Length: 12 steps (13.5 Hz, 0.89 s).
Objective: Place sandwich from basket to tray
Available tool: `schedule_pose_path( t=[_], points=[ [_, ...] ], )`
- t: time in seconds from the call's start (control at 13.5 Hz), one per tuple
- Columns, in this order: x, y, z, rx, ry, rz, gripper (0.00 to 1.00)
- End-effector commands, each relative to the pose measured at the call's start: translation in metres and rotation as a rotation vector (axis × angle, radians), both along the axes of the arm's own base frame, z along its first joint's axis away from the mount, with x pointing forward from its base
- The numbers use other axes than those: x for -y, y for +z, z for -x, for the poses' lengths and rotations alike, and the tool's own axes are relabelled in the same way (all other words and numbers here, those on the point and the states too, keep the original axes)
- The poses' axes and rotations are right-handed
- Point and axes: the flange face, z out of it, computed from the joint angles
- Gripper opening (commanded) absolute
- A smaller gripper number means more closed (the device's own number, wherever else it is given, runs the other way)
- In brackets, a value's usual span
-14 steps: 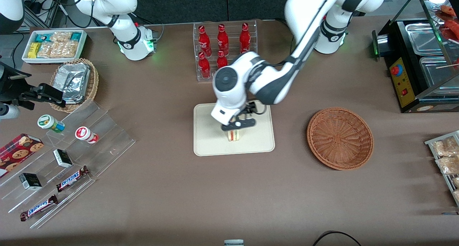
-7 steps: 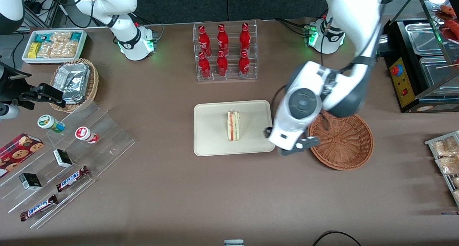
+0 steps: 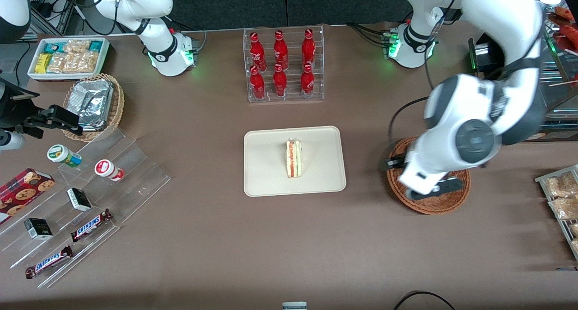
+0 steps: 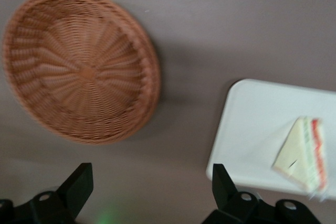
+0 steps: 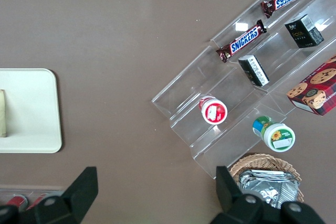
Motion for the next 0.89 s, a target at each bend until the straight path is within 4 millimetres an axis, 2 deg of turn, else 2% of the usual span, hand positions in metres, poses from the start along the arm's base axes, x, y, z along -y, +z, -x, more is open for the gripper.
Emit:
schedule_pose_path(
  t=[0.0, 0.15, 0.22, 0.44, 0.59, 0.81],
  points=[
    [-0.054, 0.040, 0.037, -0.043, -0.113, 0.044, 1.00],
    [-0.090, 0.061, 0.047, -0.074, -0.148, 0.061, 1.00],
    [-0.100, 0.070, 0.052, -0.074, -0.158, 0.065, 1.00],
    [-0.118, 0.103, 0.072, -0.071, -0.150, 0.046, 1.00],
    [-0.122, 0.126, 0.089, -0.057, -0.142, 0.035, 1.00],
    [-0.129, 0.147, 0.110, -0.065, -0.147, -0.025, 1.00]
  ],
)
